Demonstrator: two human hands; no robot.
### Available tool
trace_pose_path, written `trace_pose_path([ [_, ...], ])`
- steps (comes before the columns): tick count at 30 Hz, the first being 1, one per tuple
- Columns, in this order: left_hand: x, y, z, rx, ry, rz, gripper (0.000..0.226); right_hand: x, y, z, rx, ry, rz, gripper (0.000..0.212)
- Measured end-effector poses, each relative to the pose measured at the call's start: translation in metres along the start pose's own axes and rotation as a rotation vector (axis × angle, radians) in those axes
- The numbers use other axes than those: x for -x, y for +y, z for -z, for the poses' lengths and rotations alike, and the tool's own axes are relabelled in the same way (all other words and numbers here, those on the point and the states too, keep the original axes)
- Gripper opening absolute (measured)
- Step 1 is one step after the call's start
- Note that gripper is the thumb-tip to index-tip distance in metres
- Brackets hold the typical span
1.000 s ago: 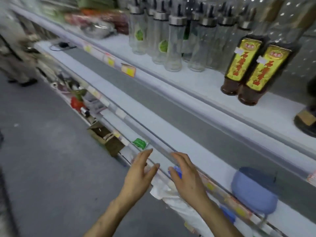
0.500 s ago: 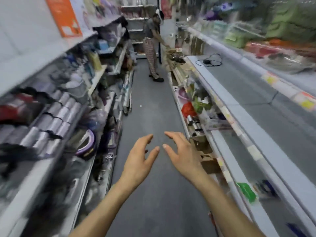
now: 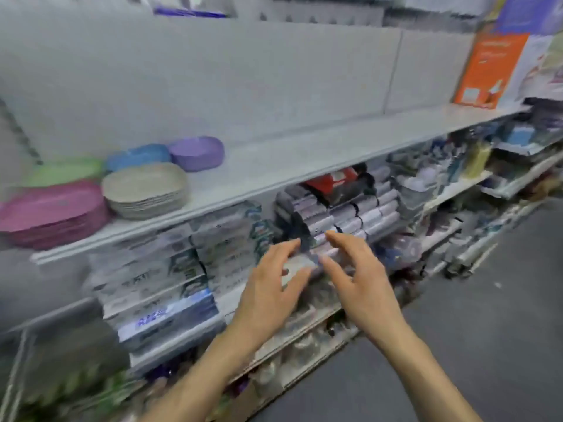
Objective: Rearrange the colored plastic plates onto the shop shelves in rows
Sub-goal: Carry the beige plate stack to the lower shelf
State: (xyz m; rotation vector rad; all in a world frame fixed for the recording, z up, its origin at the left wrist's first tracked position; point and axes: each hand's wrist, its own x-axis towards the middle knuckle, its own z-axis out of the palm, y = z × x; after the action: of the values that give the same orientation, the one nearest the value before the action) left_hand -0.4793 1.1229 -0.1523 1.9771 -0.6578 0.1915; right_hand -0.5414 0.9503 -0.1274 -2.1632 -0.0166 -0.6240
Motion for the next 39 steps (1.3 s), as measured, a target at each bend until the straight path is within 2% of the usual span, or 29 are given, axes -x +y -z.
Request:
trace_pose_path([
  [3,0.019,-0.005,0.052,-0.076,0.204,0.097,0.051,-0.028,-0.027,-0.035,-0.089,-0.154,0.146,0.042],
  [7,0.055,-0.008,0.11,-0.169,0.416,0.208,0.05,-0.05,-0.063,-0.078,-0.186,-0.268,0.286,0.045],
  [12,0.081,-0.015,0.166,-0.243,0.553,0.297,0.058,-0.067,-0.099,-0.127,-0.265,-0.355,0.293,0.05],
  [15,0.066,-0.019,0.181,-0.24,0.558,0.297,0.059,-0.087,-0.109,-0.146,-0.25,-0.363,0.27,0.057],
  [19,0.026,-0.026,0.193,-0.284,0.476,0.285,0.068,-0.116,-0.114,-0.152,-0.216,-0.334,0.216,0.06],
  [22,-0.005,-0.029,0.197,-0.302,0.443,0.253,0.06,-0.136,-0.114,-0.152,-0.139,-0.381,0.162,0.068],
  [28,-0.03,-0.039,0.201,-0.319,0.47,0.264,0.06,-0.168,-0.114,-0.158,-0.065,-0.488,0.12,0.065],
  [34,-0.048,-0.049,0.202,-0.314,0.436,0.313,0.077,-0.191,-0.113,-0.17,-0.192,-0.55,0.128,0.037],
  [39,-0.064,-0.054,0.206,-0.295,0.444,0.323,0.058,-0.205,-0.112,-0.168,-0.337,-0.663,0.075,0.043],
])
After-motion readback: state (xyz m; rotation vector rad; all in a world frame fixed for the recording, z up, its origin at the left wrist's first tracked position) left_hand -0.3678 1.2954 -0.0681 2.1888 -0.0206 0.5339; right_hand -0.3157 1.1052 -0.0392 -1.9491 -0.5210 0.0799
